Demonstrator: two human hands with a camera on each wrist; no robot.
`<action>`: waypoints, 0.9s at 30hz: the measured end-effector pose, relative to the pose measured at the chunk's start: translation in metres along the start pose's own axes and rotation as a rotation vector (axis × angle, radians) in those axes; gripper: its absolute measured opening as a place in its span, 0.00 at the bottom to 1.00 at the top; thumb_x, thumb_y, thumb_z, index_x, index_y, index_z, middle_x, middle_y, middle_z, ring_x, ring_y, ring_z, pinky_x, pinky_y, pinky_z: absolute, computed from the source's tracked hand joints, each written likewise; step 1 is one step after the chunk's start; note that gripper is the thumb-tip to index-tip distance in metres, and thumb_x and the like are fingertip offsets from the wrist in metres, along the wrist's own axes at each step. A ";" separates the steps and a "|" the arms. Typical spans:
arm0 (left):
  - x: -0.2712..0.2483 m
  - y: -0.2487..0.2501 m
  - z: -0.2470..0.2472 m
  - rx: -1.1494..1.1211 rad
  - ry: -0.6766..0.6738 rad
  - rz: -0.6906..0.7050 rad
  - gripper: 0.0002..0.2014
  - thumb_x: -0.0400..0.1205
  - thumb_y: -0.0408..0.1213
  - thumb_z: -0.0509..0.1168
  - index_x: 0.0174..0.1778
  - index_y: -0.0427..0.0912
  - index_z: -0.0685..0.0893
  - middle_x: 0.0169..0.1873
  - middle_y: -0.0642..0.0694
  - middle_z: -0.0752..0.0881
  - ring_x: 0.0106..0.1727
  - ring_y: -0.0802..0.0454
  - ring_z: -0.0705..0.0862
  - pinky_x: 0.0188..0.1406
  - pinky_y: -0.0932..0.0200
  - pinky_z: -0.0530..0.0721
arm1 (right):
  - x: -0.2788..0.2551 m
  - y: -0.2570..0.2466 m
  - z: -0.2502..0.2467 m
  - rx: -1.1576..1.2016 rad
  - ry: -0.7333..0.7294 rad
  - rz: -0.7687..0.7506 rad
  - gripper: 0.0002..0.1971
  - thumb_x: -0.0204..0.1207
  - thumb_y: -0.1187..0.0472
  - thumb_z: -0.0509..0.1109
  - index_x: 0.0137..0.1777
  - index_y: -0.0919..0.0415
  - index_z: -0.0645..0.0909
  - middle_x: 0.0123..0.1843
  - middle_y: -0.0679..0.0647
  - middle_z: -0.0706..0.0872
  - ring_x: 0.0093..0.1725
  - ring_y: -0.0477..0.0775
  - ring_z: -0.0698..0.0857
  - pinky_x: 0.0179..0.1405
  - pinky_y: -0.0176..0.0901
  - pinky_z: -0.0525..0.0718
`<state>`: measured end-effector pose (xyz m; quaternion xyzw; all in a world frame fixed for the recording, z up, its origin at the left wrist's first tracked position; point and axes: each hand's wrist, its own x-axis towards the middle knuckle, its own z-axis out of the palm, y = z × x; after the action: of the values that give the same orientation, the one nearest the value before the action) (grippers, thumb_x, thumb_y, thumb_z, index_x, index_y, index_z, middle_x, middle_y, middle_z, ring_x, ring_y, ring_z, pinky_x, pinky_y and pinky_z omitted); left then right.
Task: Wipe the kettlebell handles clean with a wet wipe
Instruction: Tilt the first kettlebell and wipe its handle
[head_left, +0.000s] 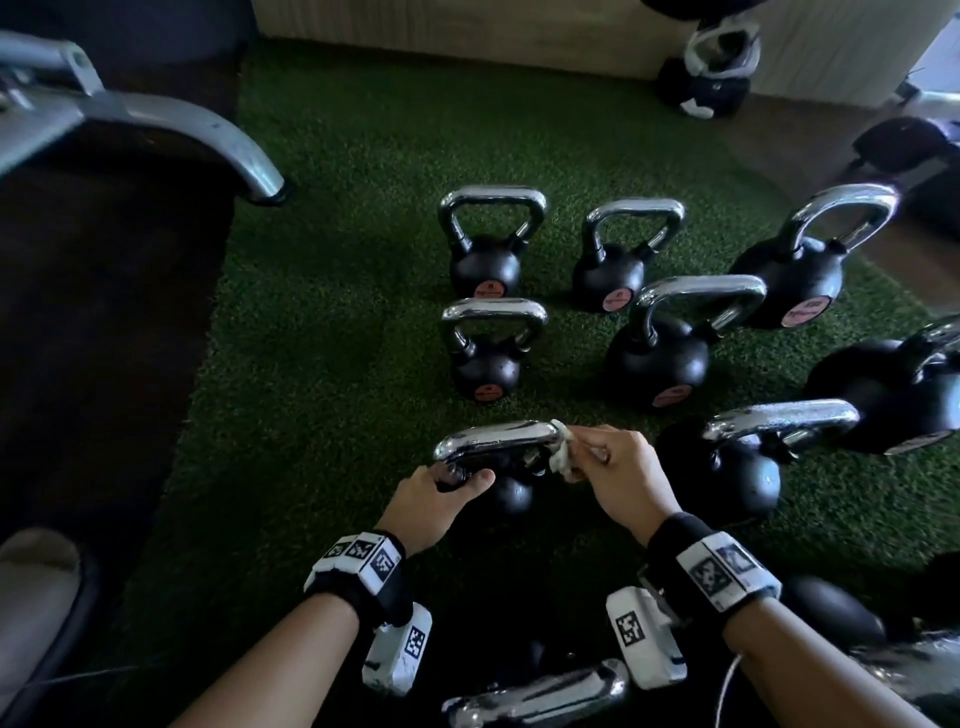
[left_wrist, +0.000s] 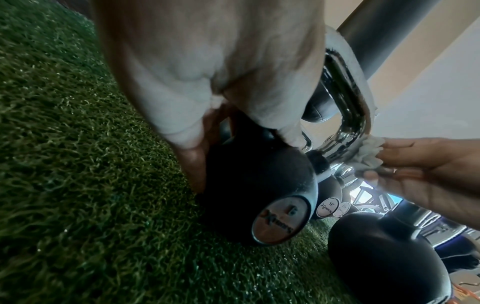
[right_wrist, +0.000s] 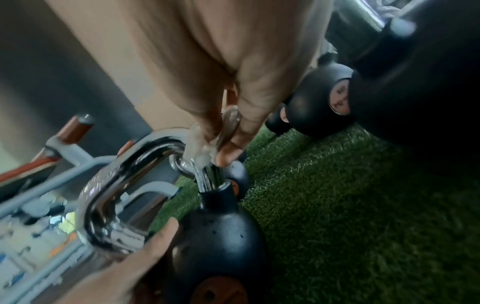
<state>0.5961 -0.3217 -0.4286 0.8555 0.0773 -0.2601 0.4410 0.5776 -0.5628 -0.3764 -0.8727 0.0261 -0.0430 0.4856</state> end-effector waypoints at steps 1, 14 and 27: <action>0.001 -0.001 0.001 -0.005 0.003 0.000 0.33 0.74 0.74 0.68 0.65 0.54 0.84 0.63 0.50 0.82 0.69 0.48 0.80 0.69 0.55 0.75 | 0.002 0.004 0.000 0.051 -0.018 0.032 0.14 0.84 0.72 0.69 0.53 0.57 0.94 0.39 0.50 0.90 0.34 0.42 0.89 0.42 0.40 0.89; 0.008 -0.013 0.002 0.036 0.046 0.072 0.44 0.61 0.85 0.66 0.63 0.57 0.88 0.58 0.56 0.90 0.62 0.55 0.86 0.71 0.50 0.81 | 0.010 0.039 0.017 0.198 -0.161 0.259 0.12 0.82 0.74 0.71 0.45 0.58 0.92 0.42 0.60 0.93 0.39 0.55 0.91 0.46 0.53 0.93; -0.085 0.042 -0.060 -0.365 -0.064 0.298 0.13 0.79 0.45 0.71 0.56 0.47 0.93 0.47 0.45 0.95 0.52 0.49 0.94 0.55 0.55 0.92 | -0.030 -0.052 -0.035 0.157 -0.132 -0.090 0.10 0.66 0.57 0.88 0.45 0.49 0.92 0.43 0.51 0.94 0.44 0.58 0.92 0.51 0.66 0.90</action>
<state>0.5609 -0.2910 -0.3265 0.7550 -0.0180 -0.2010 0.6239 0.5441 -0.5624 -0.3151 -0.8332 -0.0485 -0.0092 0.5508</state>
